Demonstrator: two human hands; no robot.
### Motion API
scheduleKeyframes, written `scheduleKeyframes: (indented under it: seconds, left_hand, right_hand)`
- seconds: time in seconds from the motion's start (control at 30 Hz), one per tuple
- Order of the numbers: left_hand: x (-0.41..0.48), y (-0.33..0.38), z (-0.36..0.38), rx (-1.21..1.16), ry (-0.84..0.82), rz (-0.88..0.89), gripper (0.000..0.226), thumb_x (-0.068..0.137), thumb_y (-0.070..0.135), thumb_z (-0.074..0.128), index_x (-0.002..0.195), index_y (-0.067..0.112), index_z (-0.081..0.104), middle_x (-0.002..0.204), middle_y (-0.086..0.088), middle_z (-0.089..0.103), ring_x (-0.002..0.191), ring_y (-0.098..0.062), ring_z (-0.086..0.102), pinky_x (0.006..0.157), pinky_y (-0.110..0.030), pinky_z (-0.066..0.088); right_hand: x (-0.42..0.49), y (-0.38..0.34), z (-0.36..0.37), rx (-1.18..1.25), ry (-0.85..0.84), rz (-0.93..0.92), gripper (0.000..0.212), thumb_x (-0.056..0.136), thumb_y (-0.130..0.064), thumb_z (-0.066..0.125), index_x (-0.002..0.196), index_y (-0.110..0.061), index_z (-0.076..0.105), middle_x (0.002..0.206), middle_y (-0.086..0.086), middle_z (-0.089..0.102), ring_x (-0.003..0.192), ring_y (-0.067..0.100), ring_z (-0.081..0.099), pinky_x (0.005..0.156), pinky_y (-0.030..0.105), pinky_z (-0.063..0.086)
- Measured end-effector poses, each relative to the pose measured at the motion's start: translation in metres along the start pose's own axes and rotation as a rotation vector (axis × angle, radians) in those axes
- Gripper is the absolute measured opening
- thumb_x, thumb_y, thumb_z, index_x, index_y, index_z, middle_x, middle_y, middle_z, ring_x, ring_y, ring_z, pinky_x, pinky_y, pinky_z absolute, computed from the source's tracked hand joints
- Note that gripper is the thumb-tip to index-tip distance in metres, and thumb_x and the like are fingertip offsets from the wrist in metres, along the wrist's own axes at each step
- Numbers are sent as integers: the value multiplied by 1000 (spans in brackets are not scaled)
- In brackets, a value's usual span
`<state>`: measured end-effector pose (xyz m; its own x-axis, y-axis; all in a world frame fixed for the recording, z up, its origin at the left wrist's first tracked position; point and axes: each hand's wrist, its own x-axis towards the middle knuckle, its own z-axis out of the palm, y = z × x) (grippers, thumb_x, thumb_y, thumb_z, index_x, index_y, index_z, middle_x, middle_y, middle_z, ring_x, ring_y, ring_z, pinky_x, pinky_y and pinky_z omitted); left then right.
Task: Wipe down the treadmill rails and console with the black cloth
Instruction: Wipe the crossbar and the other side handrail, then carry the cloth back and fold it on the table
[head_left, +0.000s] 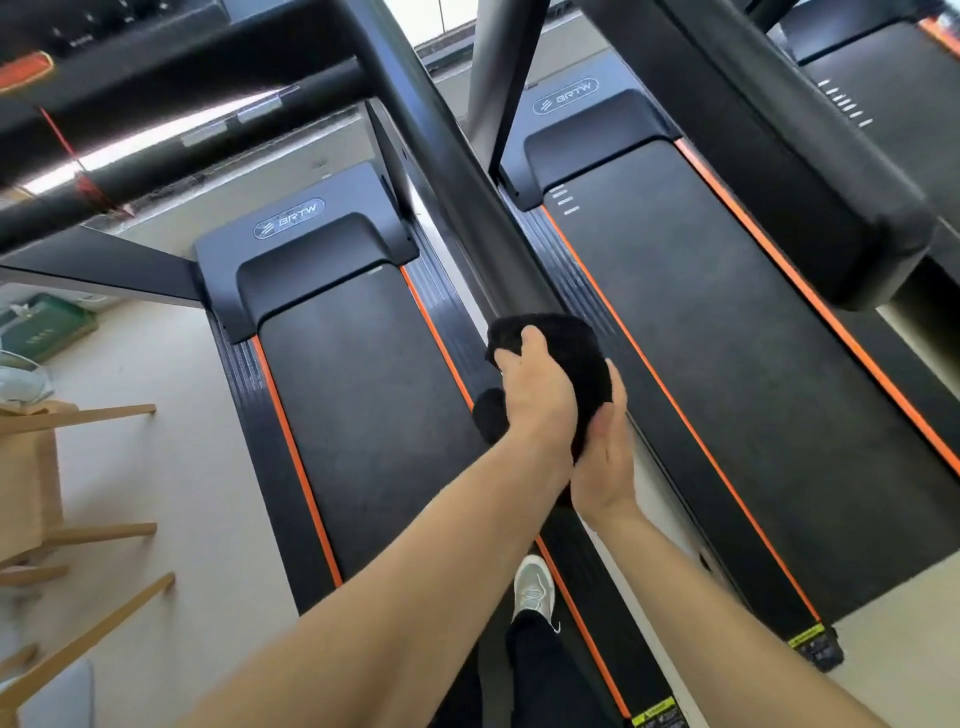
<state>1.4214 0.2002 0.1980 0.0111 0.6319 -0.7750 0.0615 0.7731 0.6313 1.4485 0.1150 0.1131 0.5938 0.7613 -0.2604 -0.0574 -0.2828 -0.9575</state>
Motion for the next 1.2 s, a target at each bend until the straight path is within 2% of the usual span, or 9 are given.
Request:
scheduleKeyframes:
  seconds: [0.1, 0.2, 0.37, 0.5, 0.63, 0.77, 0.9, 1.07, 1.2]
  left_hand:
    - [-2, -5, -18, 157, -77, 159, 59, 99, 56, 36, 152, 31, 28, 143, -3, 50, 128, -28, 48, 111, -50, 38]
    - [-6, -10, -51, 209, -97, 217, 41, 91, 50, 60, 122, 23, 56, 116, 0, 66, 109, -21, 62, 98, -48, 52]
    - [-27, 0, -105, 229, -81, 341, 26, 75, 27, 74, 98, 15, 69, 97, -10, 73, 96, -29, 72, 76, -47, 62]
    - [-55, 22, -147, 280, -37, 485, 14, 74, 20, 72, 87, 23, 72, 86, -1, 74, 87, -20, 71, 79, -41, 60]
    - [-85, 56, -199, 300, 6, 594, 17, 76, 20, 71, 92, 22, 77, 92, 3, 77, 91, -14, 72, 80, -30, 56]
    - [-114, 84, -263, 265, 145, 609, 3, 85, 13, 72, 85, 17, 72, 85, -7, 74, 86, -23, 71, 75, -33, 57]
    - [-134, 89, -333, 117, 90, 470, 45, 65, 26, 72, 103, 2, 72, 102, -12, 76, 102, -36, 70, 79, -41, 53]
    - [-158, 58, -410, 159, 159, 510, 18, 86, 22, 72, 99, 9, 72, 95, -10, 75, 93, -22, 72, 87, -40, 58]
    - [-183, 25, -475, 179, 283, 467, 39, 87, 46, 62, 79, 9, 70, 83, -13, 68, 84, -19, 65, 89, -48, 54]
  right_hand:
    - [-24, -10, -1, -204, -30, 7, 65, 100, -43, 42, 157, -31, 12, 159, -4, 31, 143, 13, 36, 113, 49, 39]
    - [-38, -32, -6, -394, 5, -75, 69, 93, -11, 53, 155, -23, 24, 154, -2, 39, 140, 17, 39, 113, 45, 39]
    - [-62, -77, -13, -469, 102, -179, 57, 79, -8, 67, 130, -22, 47, 121, -3, 58, 114, 21, 56, 95, 43, 49]
    - [-61, -126, 1, -452, -320, -89, 70, 76, -19, 80, 136, -35, 48, 111, -18, 64, 96, 0, 61, 85, 23, 46]
    - [-62, -171, 33, -480, -909, 48, 21, 83, -53, 73, 89, -33, 73, 84, -11, 75, 83, 5, 71, 86, 37, 55]
    - [-75, -206, 83, -254, -987, 161, 41, 100, -55, 42, 99, -26, 71, 103, -3, 74, 95, 13, 69, 81, 30, 54]
    - [-88, -223, 128, -390, -1010, -75, 28, 99, -31, 53, 77, -14, 53, 77, 0, 49, 75, 13, 47, 76, 34, 38]
    - [-126, -233, 193, -570, -1009, -356, 36, 91, -35, 65, 75, -4, 57, 65, 6, 54, 63, 11, 52, 65, 32, 44]
    - [-168, -239, 253, -722, -1082, -569, 45, 90, -33, 66, 59, -17, 38, 53, -8, 36, 51, 7, 35, 57, 25, 32]
